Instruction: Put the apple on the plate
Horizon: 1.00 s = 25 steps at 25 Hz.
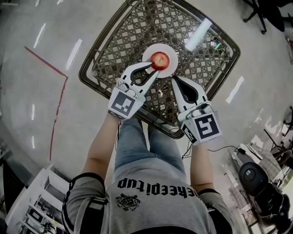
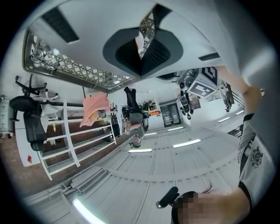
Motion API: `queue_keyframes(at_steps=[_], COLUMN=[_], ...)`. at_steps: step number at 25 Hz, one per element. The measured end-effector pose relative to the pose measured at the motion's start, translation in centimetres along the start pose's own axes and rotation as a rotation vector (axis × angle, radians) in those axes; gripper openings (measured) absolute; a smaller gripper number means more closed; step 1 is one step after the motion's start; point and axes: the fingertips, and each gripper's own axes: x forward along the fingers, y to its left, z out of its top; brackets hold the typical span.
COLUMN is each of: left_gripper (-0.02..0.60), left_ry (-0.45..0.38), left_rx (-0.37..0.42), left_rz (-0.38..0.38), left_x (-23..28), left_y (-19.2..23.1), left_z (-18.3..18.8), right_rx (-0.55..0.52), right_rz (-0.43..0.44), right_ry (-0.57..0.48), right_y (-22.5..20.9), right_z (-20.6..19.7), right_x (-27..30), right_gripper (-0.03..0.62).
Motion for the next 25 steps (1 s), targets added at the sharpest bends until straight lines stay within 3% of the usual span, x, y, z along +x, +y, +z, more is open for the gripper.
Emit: queue_keyframes(at_steps=[7, 9, 13, 19, 22, 25], left_gripper=[0.010, 0.009, 0.009, 0.009, 0.009, 0.008], left_ry=[-0.051, -0.067, -0.099, -0.115, -0.134, -0.131], left_rx=[-0.015, -0.004, 0.096, 0.035, 0.080, 0.055], left_rz=[-0.065, -0.088, -0.144, -0.196, -0.231, -0.251], left_x=[-2.8, -3.7, -5.7, -8.0, -8.7, -9.7], left_y=[-0.4, -0.3, -0.5, -1.3, -1.5, -1.8], left_z=[3.7, 4.9, 6.8, 9.7, 10.6, 11.3], right_rx=[-0.004, -0.004, -0.008, 0.003, 0.001, 0.003], right_rz=[-0.058, -0.079, -0.120, -0.166, -0.190, -0.211], right_ry=[-0.035, -0.049, -0.071, -0.103, -0.119, -0.137], right_y=[2.5, 3.2, 4.9, 6.7, 7.4, 8.1], right_z=[2.2, 2.9, 4.0, 5.5, 6.1, 6.6], right_x=[-0.5, -0.6, -1.1, -2.0, -2.3, -2.6], right_gripper=[0.003, 0.003, 0.003, 0.003, 0.003, 0.003])
